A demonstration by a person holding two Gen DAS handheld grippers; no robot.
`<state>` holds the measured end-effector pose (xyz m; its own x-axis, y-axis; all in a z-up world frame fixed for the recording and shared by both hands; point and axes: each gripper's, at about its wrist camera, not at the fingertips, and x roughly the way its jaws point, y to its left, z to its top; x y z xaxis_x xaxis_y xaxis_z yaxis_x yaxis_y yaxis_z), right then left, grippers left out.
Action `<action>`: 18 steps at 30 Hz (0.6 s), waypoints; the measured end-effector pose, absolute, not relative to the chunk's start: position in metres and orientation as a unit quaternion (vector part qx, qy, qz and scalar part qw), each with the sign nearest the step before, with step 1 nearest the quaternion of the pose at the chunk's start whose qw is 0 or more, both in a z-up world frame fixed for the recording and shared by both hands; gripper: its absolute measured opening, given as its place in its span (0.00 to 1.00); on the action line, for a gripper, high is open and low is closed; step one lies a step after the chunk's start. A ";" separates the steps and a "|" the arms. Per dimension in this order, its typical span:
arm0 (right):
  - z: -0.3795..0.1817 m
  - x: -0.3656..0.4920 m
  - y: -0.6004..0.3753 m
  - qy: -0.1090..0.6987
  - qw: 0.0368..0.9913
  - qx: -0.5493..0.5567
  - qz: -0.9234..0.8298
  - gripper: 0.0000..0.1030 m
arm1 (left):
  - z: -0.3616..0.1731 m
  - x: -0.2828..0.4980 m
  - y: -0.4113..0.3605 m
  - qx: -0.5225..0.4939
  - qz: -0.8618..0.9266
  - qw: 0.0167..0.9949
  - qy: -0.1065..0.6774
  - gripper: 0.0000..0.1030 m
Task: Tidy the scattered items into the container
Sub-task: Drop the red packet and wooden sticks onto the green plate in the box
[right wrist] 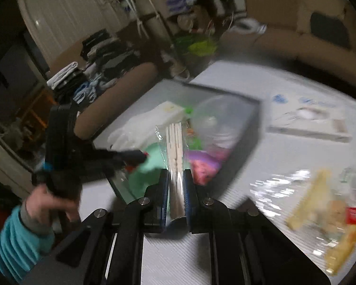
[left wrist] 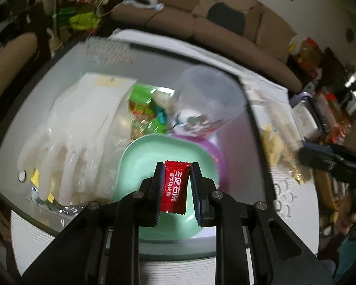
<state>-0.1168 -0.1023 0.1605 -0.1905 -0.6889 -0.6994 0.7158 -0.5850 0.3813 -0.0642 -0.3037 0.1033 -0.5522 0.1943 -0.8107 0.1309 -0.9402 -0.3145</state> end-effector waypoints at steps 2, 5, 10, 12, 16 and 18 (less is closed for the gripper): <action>0.143 -0.125 -0.128 0.017 0.454 0.464 -0.761 0.11 | 0.093 -0.067 -0.312 -0.477 0.858 0.010 -0.190 0.19; 0.125 -0.135 -0.156 0.020 0.455 0.489 -0.744 0.11 | 0.083 -0.075 -0.321 -0.483 0.854 -0.008 -0.195 0.19; 0.101 -0.137 -0.191 0.094 0.424 0.511 -0.742 0.15 | 0.077 -0.081 -0.333 -0.485 0.849 -0.031 -0.209 0.23; 0.097 -0.139 -0.192 0.108 0.412 0.510 -0.747 0.16 | 0.082 -0.078 -0.335 -0.477 0.852 -0.029 -0.214 0.35; 0.105 -0.137 -0.178 0.081 0.431 0.508 -0.741 0.29 | 0.093 -0.070 -0.336 -0.463 0.860 -0.028 -0.213 0.46; 0.109 -0.135 -0.173 0.080 0.430 0.507 -0.743 0.32 | 0.099 -0.065 -0.337 -0.457 0.863 -0.037 -0.213 0.46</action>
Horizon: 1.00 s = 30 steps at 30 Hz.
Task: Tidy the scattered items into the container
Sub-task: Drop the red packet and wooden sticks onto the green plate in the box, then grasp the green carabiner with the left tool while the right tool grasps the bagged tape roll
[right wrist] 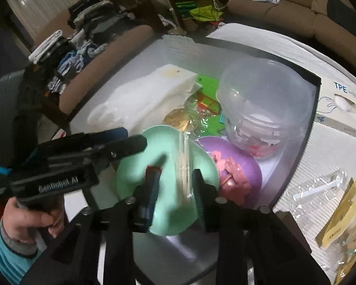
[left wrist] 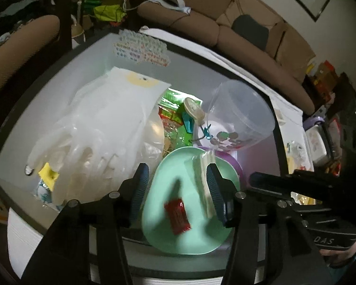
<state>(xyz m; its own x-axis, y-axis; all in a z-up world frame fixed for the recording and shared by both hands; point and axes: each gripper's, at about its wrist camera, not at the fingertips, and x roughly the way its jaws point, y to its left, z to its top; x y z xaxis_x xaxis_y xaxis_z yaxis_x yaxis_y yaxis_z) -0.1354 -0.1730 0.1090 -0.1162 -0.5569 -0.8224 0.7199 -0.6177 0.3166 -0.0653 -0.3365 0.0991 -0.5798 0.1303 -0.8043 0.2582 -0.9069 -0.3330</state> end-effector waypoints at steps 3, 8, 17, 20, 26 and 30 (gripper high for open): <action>0.123 -0.130 -0.159 0.077 0.418 0.498 -0.756 0.33 | 0.112 -0.057 -0.330 0.447 -0.871 0.039 0.202 0.46; 0.157 -0.119 -0.113 0.076 0.415 0.466 -0.778 0.33 | 0.138 -0.043 -0.304 0.425 -0.885 0.013 0.190 0.48; 0.209 -0.138 0.051 0.030 0.324 0.430 -0.842 0.40 | 0.176 -0.070 -0.188 0.409 -0.895 -0.108 0.143 0.60; 0.210 -0.159 0.102 -0.003 0.287 0.438 -0.852 0.42 | 0.174 -0.097 -0.141 0.418 -0.890 -0.135 0.120 0.61; 0.188 -0.197 0.160 -0.040 0.241 0.458 -0.855 0.48 | 0.148 -0.158 -0.082 0.443 -0.873 -0.158 0.131 0.77; 0.159 -0.229 0.181 -0.065 0.228 0.480 -0.845 0.58 | 0.128 -0.189 -0.068 0.458 -0.861 -0.149 0.163 0.99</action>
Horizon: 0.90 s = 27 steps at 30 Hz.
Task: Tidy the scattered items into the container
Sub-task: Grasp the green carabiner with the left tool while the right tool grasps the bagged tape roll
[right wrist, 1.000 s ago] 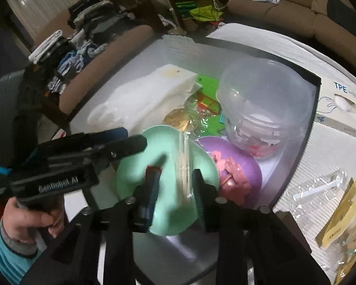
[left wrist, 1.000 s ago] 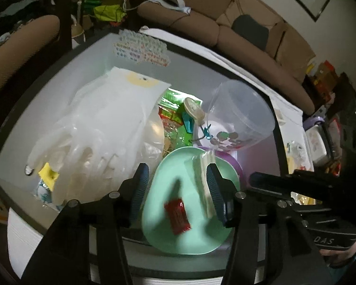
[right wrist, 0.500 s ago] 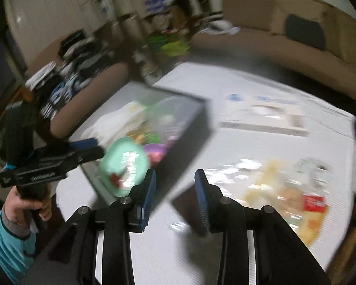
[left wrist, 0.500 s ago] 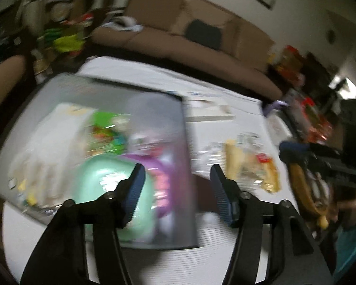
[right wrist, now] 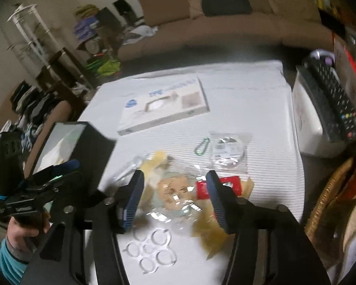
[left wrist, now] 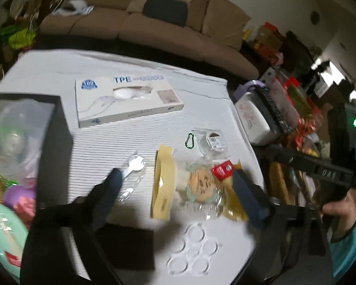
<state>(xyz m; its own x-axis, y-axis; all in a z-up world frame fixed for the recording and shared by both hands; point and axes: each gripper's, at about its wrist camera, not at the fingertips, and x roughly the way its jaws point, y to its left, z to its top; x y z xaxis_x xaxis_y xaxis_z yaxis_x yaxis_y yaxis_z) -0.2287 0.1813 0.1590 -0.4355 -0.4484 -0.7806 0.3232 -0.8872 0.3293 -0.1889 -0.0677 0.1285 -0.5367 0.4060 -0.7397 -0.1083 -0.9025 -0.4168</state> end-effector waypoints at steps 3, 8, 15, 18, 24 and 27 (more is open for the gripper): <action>0.138 -0.253 0.192 -0.074 0.207 0.491 -0.843 0.62 | 0.113 -0.206 -0.066 -0.460 0.856 0.140 -0.188 1.00; 0.106 -0.289 0.198 -0.065 0.166 0.513 -0.840 0.78 | 0.088 -0.230 -0.063 -0.476 0.851 0.126 -0.182 1.00; 0.060 -0.323 0.169 0.010 0.131 0.532 -0.836 0.80 | 0.075 -0.258 -0.050 -0.487 0.849 0.119 -0.166 1.00; 0.048 -0.328 0.170 0.023 0.128 0.535 -0.835 0.61 | 0.072 -0.270 -0.038 -0.498 0.850 0.115 -0.129 1.00; 0.075 -0.310 0.213 -0.043 0.124 0.502 -0.855 0.61 | 0.062 -0.299 0.009 -0.521 0.844 0.125 -0.038 1.00; 0.103 -0.297 0.239 -0.084 0.130 0.482 -0.862 0.61 | 0.049 -0.317 0.041 -0.542 0.828 0.144 -0.009 1.00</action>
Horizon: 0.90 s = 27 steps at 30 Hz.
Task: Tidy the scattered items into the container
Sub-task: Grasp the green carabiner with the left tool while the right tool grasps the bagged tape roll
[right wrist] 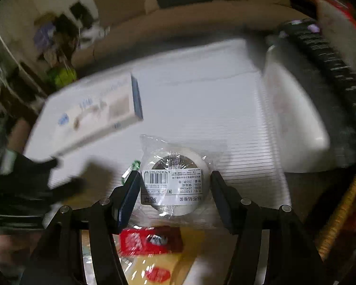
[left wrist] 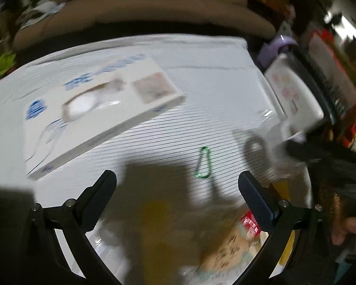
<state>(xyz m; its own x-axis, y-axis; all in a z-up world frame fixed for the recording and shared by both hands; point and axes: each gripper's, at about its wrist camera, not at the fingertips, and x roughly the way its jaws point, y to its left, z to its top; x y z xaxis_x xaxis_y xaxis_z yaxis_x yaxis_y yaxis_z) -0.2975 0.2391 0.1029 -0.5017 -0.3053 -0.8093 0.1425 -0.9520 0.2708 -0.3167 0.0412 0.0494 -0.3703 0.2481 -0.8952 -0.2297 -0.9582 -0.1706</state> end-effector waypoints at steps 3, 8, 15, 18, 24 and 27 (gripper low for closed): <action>0.129 -0.289 0.259 -0.118 0.137 0.468 -0.865 0.61 | 0.033 -0.330 0.065 -0.562 0.814 0.147 0.008 0.98; 0.156 -0.285 0.272 -0.123 0.146 0.456 -0.869 0.61 | 0.012 -0.336 0.083 -0.581 0.799 0.149 0.035 0.82; 0.152 -0.285 0.266 -0.122 0.162 0.461 -0.864 0.61 | 0.007 -0.331 0.090 -0.556 0.817 0.141 0.058 0.57; 0.143 -0.286 0.263 -0.123 0.164 0.469 -0.859 0.61 | 0.010 -0.330 0.087 -0.550 0.821 0.143 0.051 0.15; 0.136 -0.285 0.257 -0.115 0.158 0.478 -0.856 0.61 | 0.013 -0.321 0.081 -0.553 0.817 0.158 0.033 0.15; 0.134 -0.284 0.249 -0.107 0.160 0.483 -0.854 0.61 | 0.024 -0.314 0.068 -0.548 0.821 0.159 0.017 0.15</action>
